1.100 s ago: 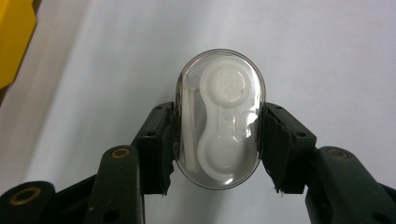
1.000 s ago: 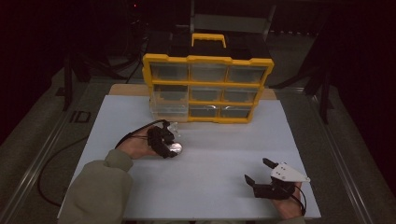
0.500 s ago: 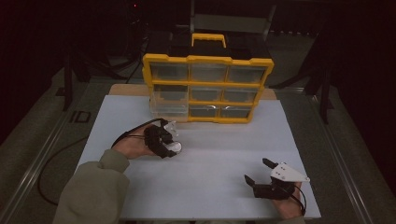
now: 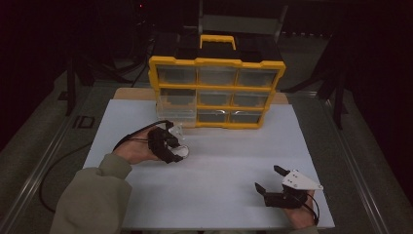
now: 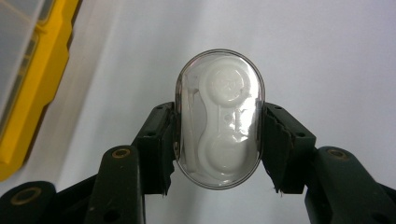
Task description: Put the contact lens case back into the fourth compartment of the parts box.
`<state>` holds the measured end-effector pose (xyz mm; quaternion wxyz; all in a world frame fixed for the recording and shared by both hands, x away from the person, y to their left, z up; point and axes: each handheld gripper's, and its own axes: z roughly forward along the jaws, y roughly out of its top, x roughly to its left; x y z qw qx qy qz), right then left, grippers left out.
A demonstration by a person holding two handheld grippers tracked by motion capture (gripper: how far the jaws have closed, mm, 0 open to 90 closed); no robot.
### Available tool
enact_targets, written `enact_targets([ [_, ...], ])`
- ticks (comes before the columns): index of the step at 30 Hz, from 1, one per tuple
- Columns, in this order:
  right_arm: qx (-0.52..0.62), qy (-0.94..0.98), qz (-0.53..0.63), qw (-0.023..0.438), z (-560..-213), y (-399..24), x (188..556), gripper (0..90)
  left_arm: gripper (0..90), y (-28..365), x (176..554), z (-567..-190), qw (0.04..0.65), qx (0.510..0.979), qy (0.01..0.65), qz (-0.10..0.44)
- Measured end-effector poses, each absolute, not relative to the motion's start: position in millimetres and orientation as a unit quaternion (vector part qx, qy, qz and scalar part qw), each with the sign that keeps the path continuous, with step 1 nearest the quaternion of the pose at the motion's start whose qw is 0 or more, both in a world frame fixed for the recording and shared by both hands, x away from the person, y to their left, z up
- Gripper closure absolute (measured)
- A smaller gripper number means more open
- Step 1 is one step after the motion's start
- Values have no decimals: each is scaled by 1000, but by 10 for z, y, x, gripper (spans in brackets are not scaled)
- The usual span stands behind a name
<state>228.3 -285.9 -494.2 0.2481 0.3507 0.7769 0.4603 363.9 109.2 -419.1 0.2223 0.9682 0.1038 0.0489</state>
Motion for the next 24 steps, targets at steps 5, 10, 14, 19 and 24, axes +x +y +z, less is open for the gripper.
enact_targets([
  [5,351,777,460,248,-4943,-2856,2283,81,492,1091,3627,-4111,225,968,99,50],
  [10,350,777,461,248,-4943,-2858,2283,81,492,1087,3626,-4040,226,968,94,51],
  [14,350,777,461,247,-4944,-2858,2284,81,492,1089,3629,-3984,228,968,92,52],
  [19,350,777,461,247,-4944,-2858,2284,81,492,1098,3633,-3922,230,967,92,55],
  [24,350,777,462,247,-4945,-2858,2284,81,492,1115,3635,-3845,233,966,92,60],
])
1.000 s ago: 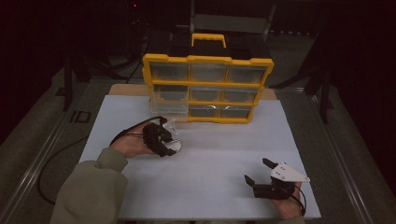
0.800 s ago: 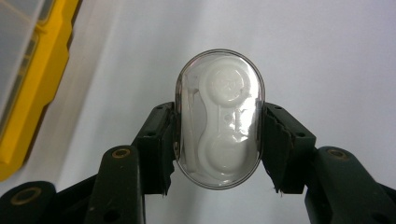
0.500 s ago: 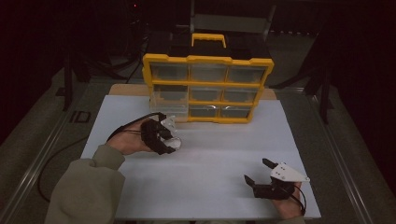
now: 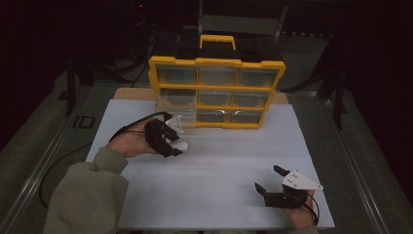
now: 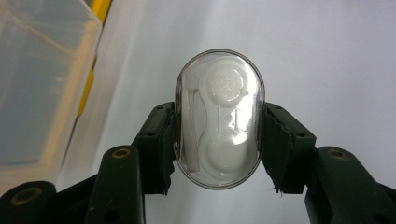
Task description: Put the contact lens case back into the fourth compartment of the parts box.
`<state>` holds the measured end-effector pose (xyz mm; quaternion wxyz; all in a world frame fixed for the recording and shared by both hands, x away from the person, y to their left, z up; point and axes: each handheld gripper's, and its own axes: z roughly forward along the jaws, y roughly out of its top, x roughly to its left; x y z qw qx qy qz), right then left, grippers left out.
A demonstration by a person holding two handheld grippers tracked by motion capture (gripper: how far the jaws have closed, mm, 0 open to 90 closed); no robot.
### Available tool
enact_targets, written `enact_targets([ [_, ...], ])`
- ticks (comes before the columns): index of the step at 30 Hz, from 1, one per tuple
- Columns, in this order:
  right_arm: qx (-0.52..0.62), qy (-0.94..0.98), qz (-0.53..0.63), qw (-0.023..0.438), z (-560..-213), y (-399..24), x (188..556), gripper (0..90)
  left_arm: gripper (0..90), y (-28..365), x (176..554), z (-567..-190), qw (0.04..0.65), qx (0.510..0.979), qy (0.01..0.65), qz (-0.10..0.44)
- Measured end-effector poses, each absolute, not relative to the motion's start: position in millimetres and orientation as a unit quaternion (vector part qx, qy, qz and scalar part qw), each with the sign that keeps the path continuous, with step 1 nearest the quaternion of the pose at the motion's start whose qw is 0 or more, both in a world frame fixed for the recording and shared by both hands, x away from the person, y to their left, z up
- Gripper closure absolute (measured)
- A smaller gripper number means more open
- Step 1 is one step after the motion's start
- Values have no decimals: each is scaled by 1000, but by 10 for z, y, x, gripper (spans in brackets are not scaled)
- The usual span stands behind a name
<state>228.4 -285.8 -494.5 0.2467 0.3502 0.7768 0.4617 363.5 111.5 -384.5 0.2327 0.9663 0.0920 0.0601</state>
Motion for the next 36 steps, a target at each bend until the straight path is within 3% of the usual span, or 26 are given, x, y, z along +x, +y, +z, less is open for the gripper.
enact_targets([
  [36,352,775,463,247,-4942,-2866,2284,81,492,1261,3798,-3404,233,963,101,88],
])
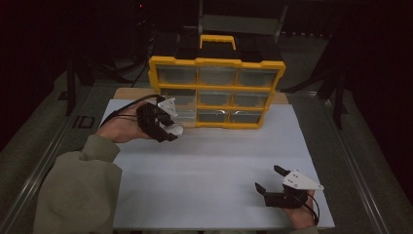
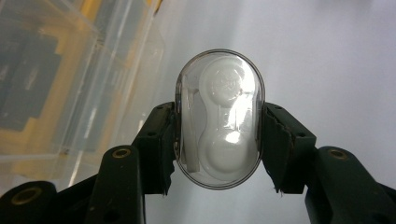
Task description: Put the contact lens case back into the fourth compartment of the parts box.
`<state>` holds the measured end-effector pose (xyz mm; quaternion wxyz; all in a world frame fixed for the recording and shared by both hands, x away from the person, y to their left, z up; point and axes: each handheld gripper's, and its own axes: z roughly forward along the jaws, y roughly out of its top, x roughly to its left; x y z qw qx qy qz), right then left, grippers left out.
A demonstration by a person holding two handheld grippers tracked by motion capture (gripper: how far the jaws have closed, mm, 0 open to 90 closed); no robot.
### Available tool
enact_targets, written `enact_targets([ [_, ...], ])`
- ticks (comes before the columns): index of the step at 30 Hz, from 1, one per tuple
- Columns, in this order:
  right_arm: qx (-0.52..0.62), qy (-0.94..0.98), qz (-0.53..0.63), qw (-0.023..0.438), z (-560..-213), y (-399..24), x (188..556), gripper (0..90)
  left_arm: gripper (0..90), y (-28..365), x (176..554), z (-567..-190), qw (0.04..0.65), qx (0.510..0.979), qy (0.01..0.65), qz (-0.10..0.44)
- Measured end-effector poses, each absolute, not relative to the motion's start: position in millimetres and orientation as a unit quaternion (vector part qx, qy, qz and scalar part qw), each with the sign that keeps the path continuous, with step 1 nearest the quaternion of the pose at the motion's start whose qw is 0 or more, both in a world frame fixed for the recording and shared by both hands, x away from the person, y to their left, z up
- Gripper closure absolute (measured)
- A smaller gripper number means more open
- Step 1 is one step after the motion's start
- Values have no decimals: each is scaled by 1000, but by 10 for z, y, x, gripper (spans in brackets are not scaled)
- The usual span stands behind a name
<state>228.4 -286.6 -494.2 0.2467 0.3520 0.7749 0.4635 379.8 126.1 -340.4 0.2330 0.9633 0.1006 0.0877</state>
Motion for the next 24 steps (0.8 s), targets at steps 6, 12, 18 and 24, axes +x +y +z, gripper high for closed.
enact_targets([
  [6,352,775,463,246,-4943,-2863,2284,81,492,1290,3844,-3329,242,960,107,93],
  [12,352,776,463,246,-4945,-2864,2285,81,491,1303,3870,-3265,239,960,108,102],
  [18,352,775,463,245,-4947,-2863,2288,81,492,1315,3918,-3196,240,959,111,105],
  [24,352,776,463,244,-4950,-2867,2291,81,492,1321,3980,-3128,243,957,119,108],
])
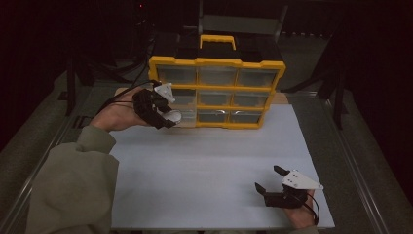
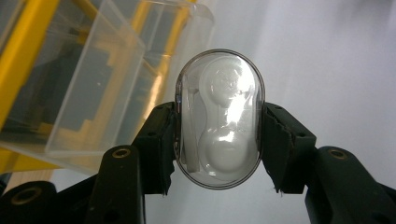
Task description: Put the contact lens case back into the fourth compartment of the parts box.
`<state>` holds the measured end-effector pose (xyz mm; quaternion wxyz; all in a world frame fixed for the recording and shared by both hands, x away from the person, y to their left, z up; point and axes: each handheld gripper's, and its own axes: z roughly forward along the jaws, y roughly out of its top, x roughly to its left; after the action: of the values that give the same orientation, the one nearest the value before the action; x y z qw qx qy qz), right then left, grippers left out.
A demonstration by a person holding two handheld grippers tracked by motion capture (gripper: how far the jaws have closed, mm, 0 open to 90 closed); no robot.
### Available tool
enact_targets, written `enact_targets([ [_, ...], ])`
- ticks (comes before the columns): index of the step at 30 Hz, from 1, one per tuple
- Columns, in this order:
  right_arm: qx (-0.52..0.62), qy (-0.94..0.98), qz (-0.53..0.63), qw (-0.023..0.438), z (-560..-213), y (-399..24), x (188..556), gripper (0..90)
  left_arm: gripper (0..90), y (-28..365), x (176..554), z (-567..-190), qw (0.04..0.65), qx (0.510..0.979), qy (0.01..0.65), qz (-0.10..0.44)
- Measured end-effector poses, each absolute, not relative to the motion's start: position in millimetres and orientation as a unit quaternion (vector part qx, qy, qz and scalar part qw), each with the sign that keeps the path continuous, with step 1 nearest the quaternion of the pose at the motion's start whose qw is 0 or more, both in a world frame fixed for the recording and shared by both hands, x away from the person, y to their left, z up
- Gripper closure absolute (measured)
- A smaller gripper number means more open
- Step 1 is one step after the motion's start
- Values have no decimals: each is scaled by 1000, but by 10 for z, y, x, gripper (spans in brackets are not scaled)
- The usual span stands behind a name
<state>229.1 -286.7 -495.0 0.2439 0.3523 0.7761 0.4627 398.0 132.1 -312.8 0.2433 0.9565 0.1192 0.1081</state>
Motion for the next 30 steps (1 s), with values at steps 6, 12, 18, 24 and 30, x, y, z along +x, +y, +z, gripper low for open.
enact_targets([
  [6,353,776,463,243,-4953,-2870,2294,81,492,1333,4058,-3091,249,953,133,109],
  [12,355,775,463,244,-4957,-2872,2299,81,491,1341,4110,-3040,249,951,142,112],
  [18,355,776,461,242,-4959,-2879,2299,81,492,1355,4189,-3023,239,951,158,112],
  [24,354,776,462,243,-4961,-2881,2304,81,491,1356,4244,-3023,246,948,170,113],
  [30,355,775,463,243,-4964,-2885,2305,81,492,1349,4314,-3027,248,943,189,114],
])
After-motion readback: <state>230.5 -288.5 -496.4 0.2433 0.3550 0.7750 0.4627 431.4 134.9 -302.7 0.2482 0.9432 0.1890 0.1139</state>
